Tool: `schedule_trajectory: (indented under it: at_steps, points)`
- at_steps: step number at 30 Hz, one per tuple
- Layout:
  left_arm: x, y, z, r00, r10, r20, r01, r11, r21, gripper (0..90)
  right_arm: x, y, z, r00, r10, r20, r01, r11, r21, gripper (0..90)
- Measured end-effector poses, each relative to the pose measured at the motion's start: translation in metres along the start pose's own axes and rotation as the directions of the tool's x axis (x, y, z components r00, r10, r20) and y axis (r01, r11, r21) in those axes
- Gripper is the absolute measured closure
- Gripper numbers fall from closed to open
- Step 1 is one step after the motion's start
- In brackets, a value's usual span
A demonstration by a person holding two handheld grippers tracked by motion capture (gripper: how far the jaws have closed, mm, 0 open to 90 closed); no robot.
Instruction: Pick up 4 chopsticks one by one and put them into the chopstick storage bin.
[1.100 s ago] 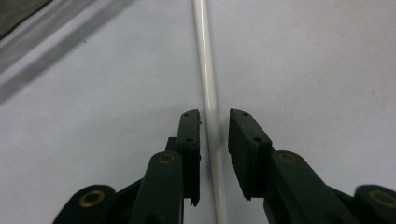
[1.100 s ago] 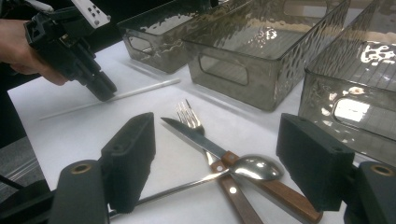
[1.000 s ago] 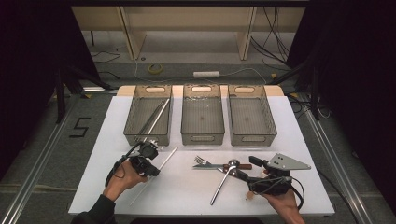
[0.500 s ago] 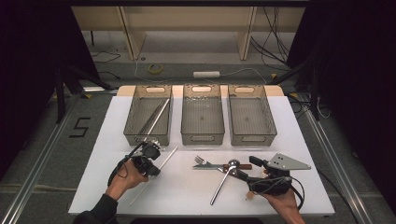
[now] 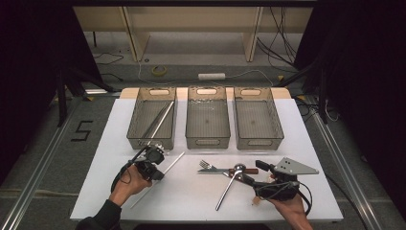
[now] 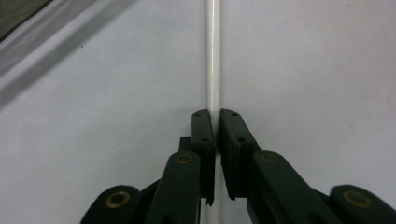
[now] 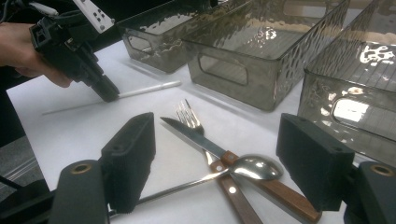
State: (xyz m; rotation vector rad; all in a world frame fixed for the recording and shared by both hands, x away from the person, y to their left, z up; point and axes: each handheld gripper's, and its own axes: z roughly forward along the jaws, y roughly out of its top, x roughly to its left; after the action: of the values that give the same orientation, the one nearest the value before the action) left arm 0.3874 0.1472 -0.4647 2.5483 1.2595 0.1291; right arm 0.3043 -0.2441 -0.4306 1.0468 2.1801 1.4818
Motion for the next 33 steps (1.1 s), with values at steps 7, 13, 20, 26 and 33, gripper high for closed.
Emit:
schedule_trajectory:
  at_steps: [7,13,20,26,33]
  points:
    - [0.005,-0.003,-0.002,0.9996,-0.011,0.025,0.012,0.9993,-0.035,84.4,0.0,0.0,-0.001,1.0,0.002,0.0,-0.002,1.0,-0.004,29.4]
    - [0.006,-0.004,-0.007,0.9995,-0.005,0.033,0.007,0.9981,-0.061,84.4,-0.001,0.0,-0.001,1.0,0.001,0.0,-0.001,1.0,-0.006,29.4]
    - [0.008,-0.006,-0.016,0.9991,0.013,0.039,-0.01,0.9958,-0.091,84.5,-0.001,0.0,-0.002,1.0,0.004,0.001,-0.004,1.0,-0.007,29.4]
    - [0.009,-0.007,-0.023,0.9992,0.011,0.039,-0.007,0.9942,-0.107,84.5,-0.001,0.0,-0.002,1.0,0.004,0.002,-0.004,1.0,-0.007,29.4]
    - [0.012,-0.008,-0.028,0.9981,0.007,0.062,0.001,0.992,-0.126,84.5,-0.001,0.0,-0.002,1.0,0.005,0.003,-0.005,1.0,-0.007,29.4]
